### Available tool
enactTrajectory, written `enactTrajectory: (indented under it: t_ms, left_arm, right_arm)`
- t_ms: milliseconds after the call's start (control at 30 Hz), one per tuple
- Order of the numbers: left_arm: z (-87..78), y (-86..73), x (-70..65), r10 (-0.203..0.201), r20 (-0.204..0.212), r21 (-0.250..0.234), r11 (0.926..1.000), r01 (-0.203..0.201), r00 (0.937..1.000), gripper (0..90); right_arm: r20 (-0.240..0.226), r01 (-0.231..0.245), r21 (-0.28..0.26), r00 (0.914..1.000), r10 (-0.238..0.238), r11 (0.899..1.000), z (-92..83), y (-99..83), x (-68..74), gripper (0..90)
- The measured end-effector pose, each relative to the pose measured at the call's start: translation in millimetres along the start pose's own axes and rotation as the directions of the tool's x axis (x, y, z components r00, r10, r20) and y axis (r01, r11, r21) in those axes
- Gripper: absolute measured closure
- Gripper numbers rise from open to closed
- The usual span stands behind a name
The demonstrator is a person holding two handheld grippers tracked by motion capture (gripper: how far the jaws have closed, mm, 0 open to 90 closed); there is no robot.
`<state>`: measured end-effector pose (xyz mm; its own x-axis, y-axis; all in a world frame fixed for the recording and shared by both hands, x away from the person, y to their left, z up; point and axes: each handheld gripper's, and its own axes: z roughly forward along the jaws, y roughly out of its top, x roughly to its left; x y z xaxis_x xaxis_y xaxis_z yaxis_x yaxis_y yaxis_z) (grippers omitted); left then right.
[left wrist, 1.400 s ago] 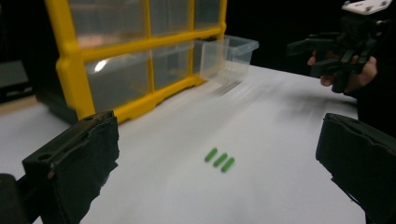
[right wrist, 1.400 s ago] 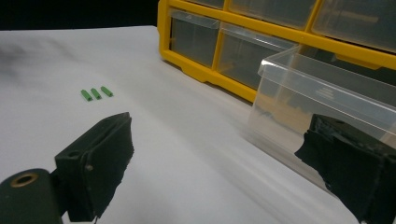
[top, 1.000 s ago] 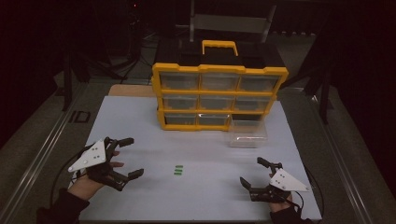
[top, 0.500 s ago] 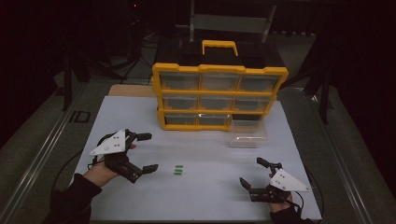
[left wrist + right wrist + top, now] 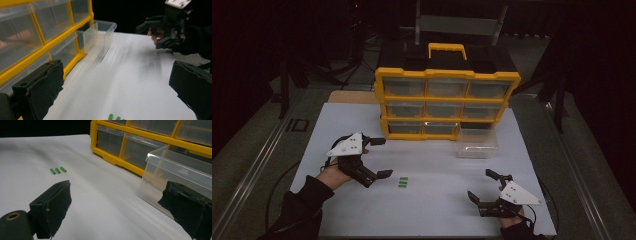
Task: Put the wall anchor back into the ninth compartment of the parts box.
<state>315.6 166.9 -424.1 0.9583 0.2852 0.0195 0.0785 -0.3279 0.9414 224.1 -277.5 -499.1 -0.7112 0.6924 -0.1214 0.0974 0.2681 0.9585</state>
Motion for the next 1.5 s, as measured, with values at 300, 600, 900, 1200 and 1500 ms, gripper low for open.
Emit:
enactTrajectory:
  t_ms: [300,600,900,1200,1500]
  left_arm:
    - [22.6,-15.0,14.5,-0.029,0.065,0.068,0.9974,0.025,0.9975,0.0]
    - [44.2,-33.4,20.6,-0.059,0.094,0.152,0.9874,0.044,0.9938,7.1]
    - [62.4,-49.4,21.1,-0.082,0.140,0.247,0.9680,0.046,0.9868,25.5]
    - [74.3,-59.6,19.1,-0.083,0.185,0.325,0.9457,0.019,0.9792,50.4]
    - [85.9,-66.1,20.4,-0.067,0.178,0.410,0.9120,-0.012,0.9817,69.2]
  right_arm:
    - [-0.006,-0.001,0.004,1.0000,0.001,1.000,0.6,-0.7,-0.1,8.0]
    - [-0.015,-0.005,0.010,0.9999,0.005,1.000,1.5,-1.4,0.3,8.0]
    - [-0.022,-0.008,0.016,0.9997,0.008,1.000,2.0,-2.1,0.2,8.0]
    - [-0.026,-0.011,0.018,0.9996,0.012,1.000,1.9,-2.5,0.1,8.0]
    - [-0.027,-0.012,0.020,0.9995,0.013,1.000,1.9,-2.8,-0.2,8.0]
